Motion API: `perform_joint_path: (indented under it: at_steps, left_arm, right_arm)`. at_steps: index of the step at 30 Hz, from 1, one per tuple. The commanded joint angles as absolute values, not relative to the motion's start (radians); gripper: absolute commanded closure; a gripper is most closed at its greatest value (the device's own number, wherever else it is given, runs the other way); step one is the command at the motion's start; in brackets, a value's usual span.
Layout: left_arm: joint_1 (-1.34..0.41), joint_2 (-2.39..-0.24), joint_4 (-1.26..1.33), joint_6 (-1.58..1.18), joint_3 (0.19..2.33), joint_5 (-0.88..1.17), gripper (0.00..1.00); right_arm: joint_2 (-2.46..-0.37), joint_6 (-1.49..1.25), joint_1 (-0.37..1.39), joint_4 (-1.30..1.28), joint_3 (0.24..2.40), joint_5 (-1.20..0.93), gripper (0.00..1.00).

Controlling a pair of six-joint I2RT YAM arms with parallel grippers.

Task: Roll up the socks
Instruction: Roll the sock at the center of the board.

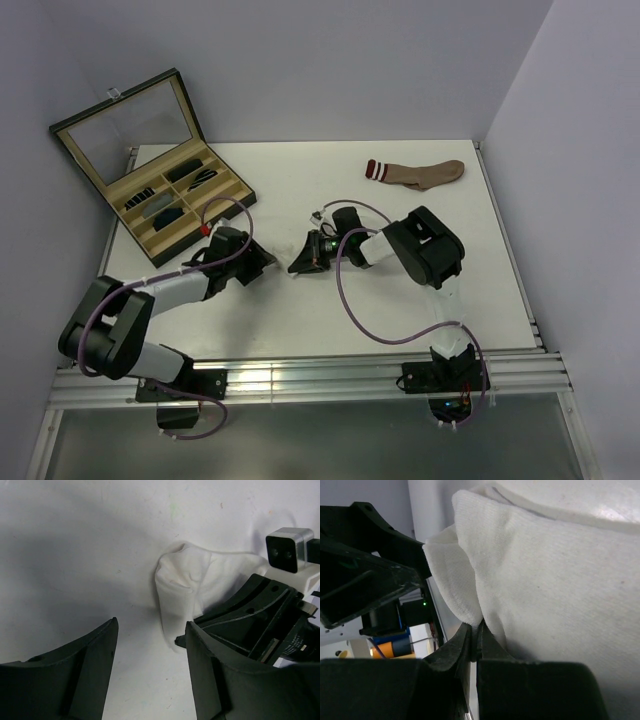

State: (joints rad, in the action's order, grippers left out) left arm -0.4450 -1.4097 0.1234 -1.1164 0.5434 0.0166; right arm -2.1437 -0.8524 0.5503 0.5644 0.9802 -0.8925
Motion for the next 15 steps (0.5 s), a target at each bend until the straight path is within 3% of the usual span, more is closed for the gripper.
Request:
perform_joint_path:
  at_steps: [1,15]
  left_arm:
    - [-0.457,-1.44,0.179,-1.114,0.563,0.032,0.4]
    - [-0.477,-1.58,0.192,-1.098,0.614,0.012,0.48]
  right_arm:
    - [-2.177,-0.887,0.535,0.569,0.957,-0.873,1.0]
    - [-2.207,-0.923,0.535,0.574,0.962,-0.896,1.0]
